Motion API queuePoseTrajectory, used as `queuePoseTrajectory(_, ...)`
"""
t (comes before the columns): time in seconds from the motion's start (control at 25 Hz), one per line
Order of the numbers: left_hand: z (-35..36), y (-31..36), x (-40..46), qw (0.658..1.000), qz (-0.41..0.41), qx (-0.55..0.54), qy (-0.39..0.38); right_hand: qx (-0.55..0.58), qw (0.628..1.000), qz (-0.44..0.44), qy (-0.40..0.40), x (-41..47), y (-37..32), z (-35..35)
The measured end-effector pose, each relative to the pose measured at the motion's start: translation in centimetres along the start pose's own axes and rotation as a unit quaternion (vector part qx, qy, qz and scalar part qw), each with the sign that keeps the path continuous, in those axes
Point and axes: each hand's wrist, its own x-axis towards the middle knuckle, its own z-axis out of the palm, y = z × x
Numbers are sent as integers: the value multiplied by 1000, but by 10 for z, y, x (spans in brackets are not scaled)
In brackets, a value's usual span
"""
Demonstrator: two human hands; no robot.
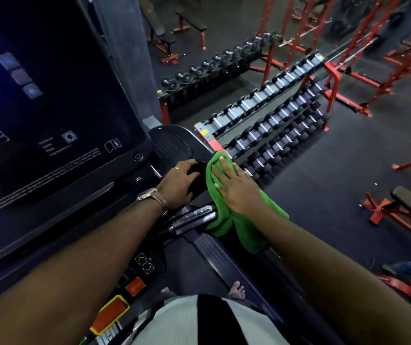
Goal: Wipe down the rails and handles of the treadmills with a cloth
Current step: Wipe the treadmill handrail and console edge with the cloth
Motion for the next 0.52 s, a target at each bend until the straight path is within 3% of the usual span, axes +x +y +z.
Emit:
queuePoseTrajectory(0.08, -1, 4, -4, 1000, -14, -12, 10, 52, 996, -76, -19, -2, 23, -1)
queuePoseTrajectory(0.2, -1, 9, -6, 997, -55, -36, 37, 176, 983, 20, -56, 26, 27, -10)
queuePoseTrajectory(0.24, -2, 11, -5, 996, -76, -32, 44, 164, 984, 36, -57, 36, 15, -10)
queuePoseTrajectory(0.32, -2, 16, -4, 991, -126, -5, 48, 84, 995, -44, -18, 39, 5, -6)
queuePoseTrajectory(0.4, -4, 17, -5, 987, -152, 6, 44, 76, 992, -103, -20, 34, 22, -2)
queuePoseTrajectory(0.52, -7, 12, -10, 981, -183, 3, 59, 126, 990, -34, -49, 61, 16, -5)
